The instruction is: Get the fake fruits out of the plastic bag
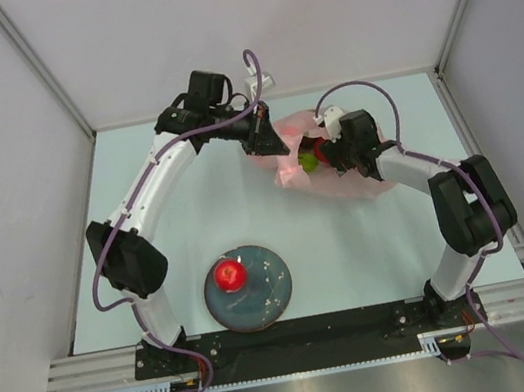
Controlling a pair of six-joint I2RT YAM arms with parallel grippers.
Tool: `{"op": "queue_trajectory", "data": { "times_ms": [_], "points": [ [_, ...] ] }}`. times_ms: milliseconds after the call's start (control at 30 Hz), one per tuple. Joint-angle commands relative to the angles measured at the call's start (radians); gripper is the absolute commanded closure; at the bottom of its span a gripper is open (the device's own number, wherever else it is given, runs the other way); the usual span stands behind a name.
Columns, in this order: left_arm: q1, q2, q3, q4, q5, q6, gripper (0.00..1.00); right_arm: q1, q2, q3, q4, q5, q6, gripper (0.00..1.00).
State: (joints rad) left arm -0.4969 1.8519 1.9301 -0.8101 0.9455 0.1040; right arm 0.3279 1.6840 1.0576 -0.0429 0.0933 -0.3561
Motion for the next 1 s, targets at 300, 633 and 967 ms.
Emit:
{"op": "queue_trajectory", "data": {
  "times_ms": [300, 633, 967],
  "points": [
    [0.003, -0.007, -0.025, -0.004, -0.031, 0.043, 1.0, -0.053, 0.161, 0.076, 0.12, 0.126, -0.087, 0.36],
    [0.0, 0.036, 0.009, -0.014, -0.073, 0.074, 1.0, -0.107, 0.18, 0.076, 0.052, 0.137, -0.142, 0.38],
    [0.0, 0.11, 0.087, 0.025, -0.091, 0.046, 1.0, -0.061, -0.179, 0.076, -0.19, -0.185, -0.074, 0.66]
  ]
}}
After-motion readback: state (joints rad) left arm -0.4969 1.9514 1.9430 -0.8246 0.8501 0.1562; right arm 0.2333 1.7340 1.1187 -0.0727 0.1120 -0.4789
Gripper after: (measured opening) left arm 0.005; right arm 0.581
